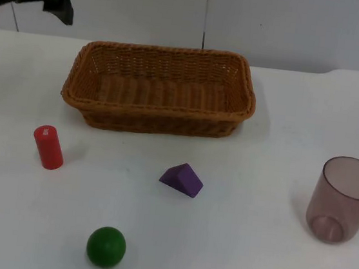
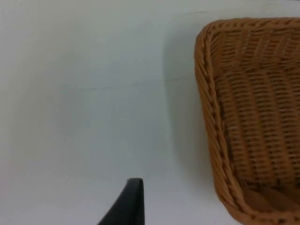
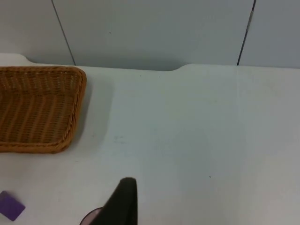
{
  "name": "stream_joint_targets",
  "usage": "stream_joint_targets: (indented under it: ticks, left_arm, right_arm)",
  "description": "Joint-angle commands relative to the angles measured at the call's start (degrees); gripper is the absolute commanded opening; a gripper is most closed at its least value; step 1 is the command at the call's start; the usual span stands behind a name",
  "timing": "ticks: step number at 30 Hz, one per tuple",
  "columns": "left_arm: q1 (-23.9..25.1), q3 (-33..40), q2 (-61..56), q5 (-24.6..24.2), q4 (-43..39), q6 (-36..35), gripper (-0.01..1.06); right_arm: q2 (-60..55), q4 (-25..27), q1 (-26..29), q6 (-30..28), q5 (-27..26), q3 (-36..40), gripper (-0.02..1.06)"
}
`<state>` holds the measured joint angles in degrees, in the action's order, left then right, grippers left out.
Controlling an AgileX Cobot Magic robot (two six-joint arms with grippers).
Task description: Pick up the basket with the left hand and place the triangular block into the basket with the right hand.
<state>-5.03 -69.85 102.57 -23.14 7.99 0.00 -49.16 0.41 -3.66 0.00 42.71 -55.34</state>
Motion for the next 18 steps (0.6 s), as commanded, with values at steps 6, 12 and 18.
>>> stream_joint_targets:
  ticks: [6,12,18]
  left_arm:
    - [-0.2,-9.1,11.8,0.6,7.2,8.5,1.05]
    - [-0.2,-13.1,17.6,-0.4,17.0,15.6,1.05]
    - [-0.2,-16.8,22.8,-0.6,20.3,17.8,1.05]
  right_arm:
    - [0.1,1.4,-0.2,-0.4,-0.4,-0.2,1.05]
    - [0.1,1.4,-0.2,-0.4,0.1,-0.2,1.05]
    - [0.1,1.3,-0.2,-1.0,0.7,-0.2,1.05]
